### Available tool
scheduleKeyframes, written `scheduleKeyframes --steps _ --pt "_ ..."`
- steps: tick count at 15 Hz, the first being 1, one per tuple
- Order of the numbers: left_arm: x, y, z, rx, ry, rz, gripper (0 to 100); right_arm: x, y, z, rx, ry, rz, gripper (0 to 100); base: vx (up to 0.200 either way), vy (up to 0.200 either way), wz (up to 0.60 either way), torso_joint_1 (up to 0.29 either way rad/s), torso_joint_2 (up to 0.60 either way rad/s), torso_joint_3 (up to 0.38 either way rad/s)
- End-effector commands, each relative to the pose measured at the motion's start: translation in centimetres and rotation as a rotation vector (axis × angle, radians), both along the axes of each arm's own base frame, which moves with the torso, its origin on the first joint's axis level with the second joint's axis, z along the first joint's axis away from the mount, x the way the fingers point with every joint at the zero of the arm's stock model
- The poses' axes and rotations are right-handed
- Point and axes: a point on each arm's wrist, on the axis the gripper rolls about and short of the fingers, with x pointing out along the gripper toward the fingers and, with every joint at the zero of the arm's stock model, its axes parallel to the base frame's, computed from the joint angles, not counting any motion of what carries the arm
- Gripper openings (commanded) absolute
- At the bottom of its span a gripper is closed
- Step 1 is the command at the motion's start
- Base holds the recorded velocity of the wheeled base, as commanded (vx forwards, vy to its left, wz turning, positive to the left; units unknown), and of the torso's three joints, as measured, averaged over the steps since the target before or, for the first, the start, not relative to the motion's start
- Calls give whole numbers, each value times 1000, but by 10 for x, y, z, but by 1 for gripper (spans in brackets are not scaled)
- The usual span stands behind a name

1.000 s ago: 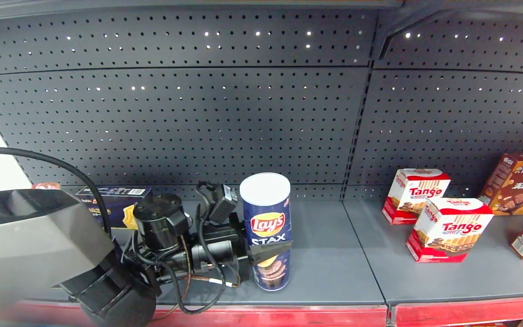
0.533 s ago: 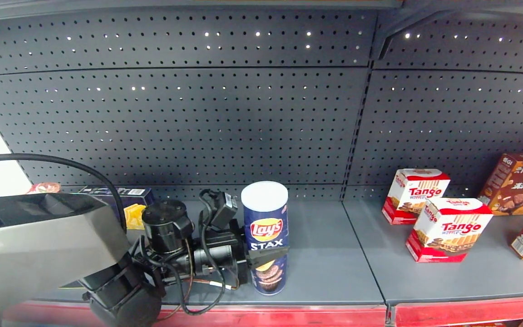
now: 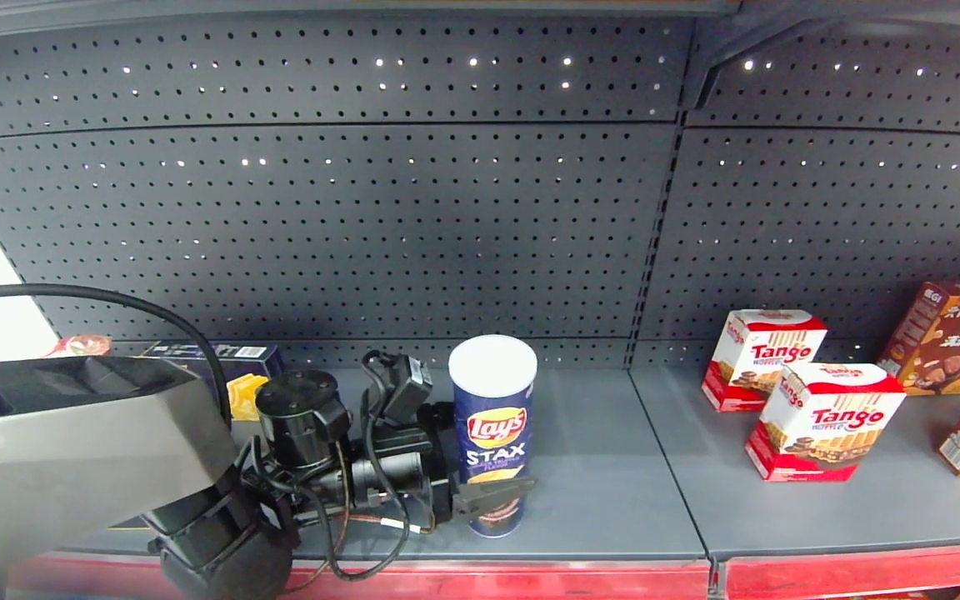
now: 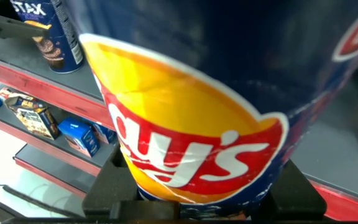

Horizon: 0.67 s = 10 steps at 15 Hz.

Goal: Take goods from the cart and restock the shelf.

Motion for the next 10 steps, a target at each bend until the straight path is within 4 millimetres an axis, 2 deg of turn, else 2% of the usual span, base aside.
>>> scheduleKeyframes --steps 1,3,6,10 --pt "-9 5 4 1 0 2 100 0 0 0 1 -4 1 0 0 0 0 0 0 0" --pt "-19 12 5 17 -5 8 100 0 0 0 1 -4 -1 0 0 0 0 0 0 0" --pt "-32 29 26 10 -73 38 100 -3 -1 -2 4 -8 -18 0 0 0 0 0 0 0" --pt "-48 51 44 -1 -104 89 100 -6 -3 -7 5 -15 -27 0 0 0 0 0 0 0"
